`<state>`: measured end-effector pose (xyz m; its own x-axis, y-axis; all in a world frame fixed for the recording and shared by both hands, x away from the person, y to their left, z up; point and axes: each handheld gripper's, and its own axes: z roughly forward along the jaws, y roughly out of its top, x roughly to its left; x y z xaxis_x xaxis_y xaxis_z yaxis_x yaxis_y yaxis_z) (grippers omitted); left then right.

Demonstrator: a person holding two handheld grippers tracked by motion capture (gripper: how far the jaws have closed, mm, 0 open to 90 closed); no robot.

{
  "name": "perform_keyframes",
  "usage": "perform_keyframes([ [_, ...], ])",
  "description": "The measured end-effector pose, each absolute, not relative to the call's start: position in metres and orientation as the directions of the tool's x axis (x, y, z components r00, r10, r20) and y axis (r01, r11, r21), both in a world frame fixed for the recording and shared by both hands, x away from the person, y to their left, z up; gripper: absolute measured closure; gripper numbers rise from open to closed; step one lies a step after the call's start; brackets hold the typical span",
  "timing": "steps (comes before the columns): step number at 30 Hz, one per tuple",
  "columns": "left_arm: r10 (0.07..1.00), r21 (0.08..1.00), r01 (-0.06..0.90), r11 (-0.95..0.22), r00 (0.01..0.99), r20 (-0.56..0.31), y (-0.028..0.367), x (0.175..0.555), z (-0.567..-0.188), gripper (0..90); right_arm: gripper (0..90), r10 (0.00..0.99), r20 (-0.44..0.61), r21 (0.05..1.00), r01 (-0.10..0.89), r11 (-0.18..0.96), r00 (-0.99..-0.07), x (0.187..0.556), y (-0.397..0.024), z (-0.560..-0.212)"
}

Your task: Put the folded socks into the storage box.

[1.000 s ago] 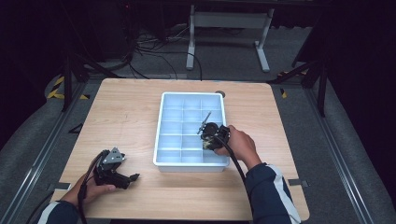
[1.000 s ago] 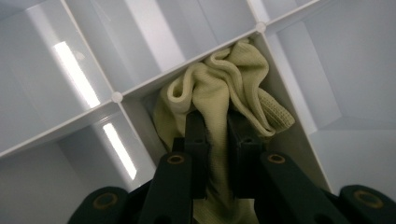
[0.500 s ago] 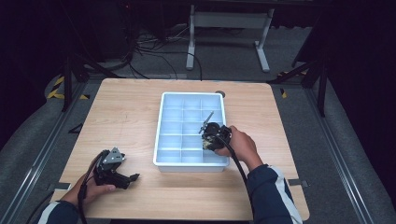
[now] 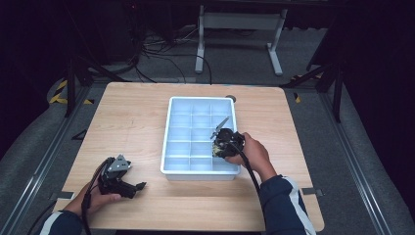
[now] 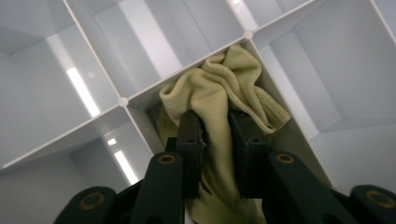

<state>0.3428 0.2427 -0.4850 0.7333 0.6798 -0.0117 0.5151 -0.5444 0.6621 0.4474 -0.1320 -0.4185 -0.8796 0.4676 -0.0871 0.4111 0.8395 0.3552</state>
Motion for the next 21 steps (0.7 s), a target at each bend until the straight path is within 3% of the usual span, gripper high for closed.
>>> perform_keyframes([
  [21,0.683,0.662,0.52,-0.54,0.731,-0.017,0.242,0.342,-0.485,0.4,64.2,0.511,-0.072,0.471,0.423,0.774,-0.856,0.438,-0.147,-0.405],
])
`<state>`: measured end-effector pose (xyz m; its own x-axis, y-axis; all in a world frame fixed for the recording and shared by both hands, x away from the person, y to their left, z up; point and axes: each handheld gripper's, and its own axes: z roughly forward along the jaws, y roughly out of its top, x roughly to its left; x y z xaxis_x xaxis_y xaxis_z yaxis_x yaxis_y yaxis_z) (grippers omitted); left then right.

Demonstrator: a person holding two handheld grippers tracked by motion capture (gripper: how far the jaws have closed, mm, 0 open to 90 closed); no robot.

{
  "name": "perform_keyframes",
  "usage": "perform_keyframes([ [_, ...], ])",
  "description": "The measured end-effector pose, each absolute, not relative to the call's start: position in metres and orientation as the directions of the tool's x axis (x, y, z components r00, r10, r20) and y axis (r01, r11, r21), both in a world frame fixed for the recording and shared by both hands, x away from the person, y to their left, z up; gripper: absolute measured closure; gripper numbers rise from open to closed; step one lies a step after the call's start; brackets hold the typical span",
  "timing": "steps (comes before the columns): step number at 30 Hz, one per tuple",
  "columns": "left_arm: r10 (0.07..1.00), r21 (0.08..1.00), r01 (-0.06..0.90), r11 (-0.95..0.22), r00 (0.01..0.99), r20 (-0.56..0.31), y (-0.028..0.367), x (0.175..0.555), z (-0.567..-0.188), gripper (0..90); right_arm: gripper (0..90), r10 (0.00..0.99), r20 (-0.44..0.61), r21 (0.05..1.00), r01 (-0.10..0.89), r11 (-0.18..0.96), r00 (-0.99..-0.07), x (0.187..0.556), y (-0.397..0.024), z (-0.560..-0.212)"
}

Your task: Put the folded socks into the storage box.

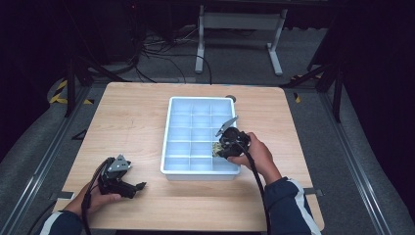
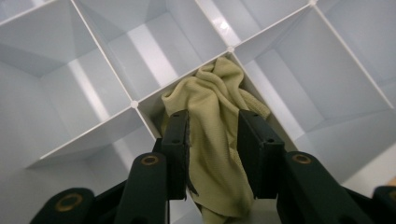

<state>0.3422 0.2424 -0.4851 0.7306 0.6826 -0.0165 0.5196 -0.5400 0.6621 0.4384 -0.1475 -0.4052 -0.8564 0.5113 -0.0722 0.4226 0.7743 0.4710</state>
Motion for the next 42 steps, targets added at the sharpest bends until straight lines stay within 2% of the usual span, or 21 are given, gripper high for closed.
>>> perform_keyframes([
  [7,0.683,0.663,0.519,-0.54,0.731,-0.017,0.242,0.342,-0.485,0.4,59.7,0.526,-0.096,0.519,0.408,0.751,-0.845,0.431,-0.153,-0.398],
  [14,0.683,0.662,0.52,-0.539,0.73,-0.018,0.242,0.342,-0.485,0.4,59.3,0.54,-0.113,0.57,0.39,0.723,-0.834,0.421,-0.162,-0.39],
  [20,0.682,0.663,0.519,-0.54,0.731,-0.016,0.243,0.342,-0.485,0.4,60.5,0.535,-0.124,0.594,0.369,0.715,-0.836,0.411,-0.17,-0.385],
  [42,0.682,0.662,0.518,-0.541,0.731,-0.015,0.243,0.342,-0.485,0.4,53.9,0.576,-0.181,0.665,0.332,0.669,-0.797,0.372,-0.216,-0.382],
])
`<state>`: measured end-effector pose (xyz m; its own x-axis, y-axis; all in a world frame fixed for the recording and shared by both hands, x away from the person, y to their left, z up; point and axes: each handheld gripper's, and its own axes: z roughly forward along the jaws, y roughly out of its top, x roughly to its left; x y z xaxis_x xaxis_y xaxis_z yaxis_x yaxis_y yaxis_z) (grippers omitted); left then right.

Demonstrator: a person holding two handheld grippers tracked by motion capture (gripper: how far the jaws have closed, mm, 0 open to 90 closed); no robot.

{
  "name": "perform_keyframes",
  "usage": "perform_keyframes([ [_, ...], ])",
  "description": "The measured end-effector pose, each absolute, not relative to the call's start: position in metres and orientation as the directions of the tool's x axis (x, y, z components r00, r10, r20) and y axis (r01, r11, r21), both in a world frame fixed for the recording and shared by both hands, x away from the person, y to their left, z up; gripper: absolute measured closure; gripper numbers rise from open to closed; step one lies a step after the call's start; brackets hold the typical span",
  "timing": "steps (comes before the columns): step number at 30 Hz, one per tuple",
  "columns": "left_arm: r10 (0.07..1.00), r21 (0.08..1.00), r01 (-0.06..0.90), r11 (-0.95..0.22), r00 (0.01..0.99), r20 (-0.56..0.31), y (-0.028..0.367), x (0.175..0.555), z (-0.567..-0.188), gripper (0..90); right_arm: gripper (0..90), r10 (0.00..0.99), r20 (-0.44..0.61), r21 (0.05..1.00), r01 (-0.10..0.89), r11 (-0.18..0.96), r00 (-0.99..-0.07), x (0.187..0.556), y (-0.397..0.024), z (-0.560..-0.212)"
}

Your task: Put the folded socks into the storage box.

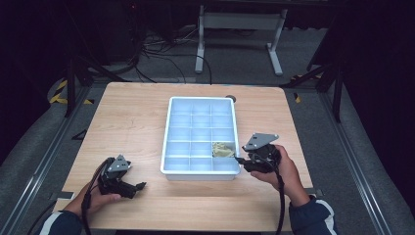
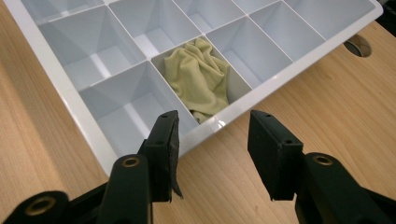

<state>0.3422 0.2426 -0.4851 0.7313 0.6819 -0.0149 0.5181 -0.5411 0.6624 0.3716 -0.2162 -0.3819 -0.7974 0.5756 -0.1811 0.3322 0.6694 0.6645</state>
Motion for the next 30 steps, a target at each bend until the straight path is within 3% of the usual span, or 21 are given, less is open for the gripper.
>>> perform_keyframes([
  [30,0.682,0.663,0.519,-0.54,0.731,-0.016,0.243,0.342,-0.485,0.4,49.2,0.643,-0.197,0.68,0.369,0.633,-0.74,0.351,-0.277,-0.404],
])
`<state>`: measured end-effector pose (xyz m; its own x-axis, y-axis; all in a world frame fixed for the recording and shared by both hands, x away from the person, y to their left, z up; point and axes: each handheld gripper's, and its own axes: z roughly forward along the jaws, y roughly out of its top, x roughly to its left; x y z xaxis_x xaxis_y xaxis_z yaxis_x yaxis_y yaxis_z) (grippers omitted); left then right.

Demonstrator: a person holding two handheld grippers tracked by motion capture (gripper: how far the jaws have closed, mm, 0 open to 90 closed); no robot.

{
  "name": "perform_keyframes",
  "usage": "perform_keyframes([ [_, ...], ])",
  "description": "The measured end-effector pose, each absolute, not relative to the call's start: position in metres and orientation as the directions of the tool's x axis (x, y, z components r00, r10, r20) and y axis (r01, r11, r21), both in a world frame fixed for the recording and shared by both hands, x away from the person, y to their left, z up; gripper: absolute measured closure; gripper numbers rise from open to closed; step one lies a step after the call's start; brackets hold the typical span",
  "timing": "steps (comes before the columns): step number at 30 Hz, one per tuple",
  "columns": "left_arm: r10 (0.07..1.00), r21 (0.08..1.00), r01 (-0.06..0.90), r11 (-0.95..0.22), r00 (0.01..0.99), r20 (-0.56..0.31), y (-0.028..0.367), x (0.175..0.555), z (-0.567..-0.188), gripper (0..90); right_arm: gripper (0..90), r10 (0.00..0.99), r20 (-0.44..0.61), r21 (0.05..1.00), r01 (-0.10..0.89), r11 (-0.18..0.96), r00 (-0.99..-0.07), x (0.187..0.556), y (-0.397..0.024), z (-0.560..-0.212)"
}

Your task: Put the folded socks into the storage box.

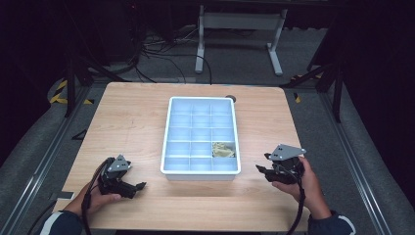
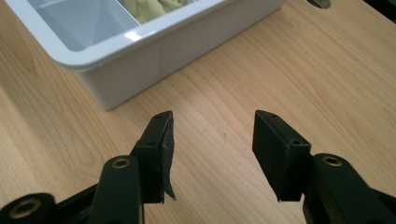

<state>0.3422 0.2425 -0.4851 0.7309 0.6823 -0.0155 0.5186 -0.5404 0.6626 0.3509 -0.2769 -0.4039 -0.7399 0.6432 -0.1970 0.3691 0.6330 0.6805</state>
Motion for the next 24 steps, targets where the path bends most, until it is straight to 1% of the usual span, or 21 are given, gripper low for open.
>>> perform_keyframes([
  [16,0.683,0.663,0.519,-0.54,0.731,-0.016,0.242,0.342,-0.485,0.4,45.9,0.655,-0.226,0.652,0.387,0.651,-0.721,0.34,-0.3,-0.424],
  [24,0.683,0.663,0.517,-0.541,0.731,-0.013,0.243,0.342,-0.485,0.4,44.2,0.678,-0.206,0.664,0.408,0.627,-0.706,0.334,-0.311,-0.437],
])
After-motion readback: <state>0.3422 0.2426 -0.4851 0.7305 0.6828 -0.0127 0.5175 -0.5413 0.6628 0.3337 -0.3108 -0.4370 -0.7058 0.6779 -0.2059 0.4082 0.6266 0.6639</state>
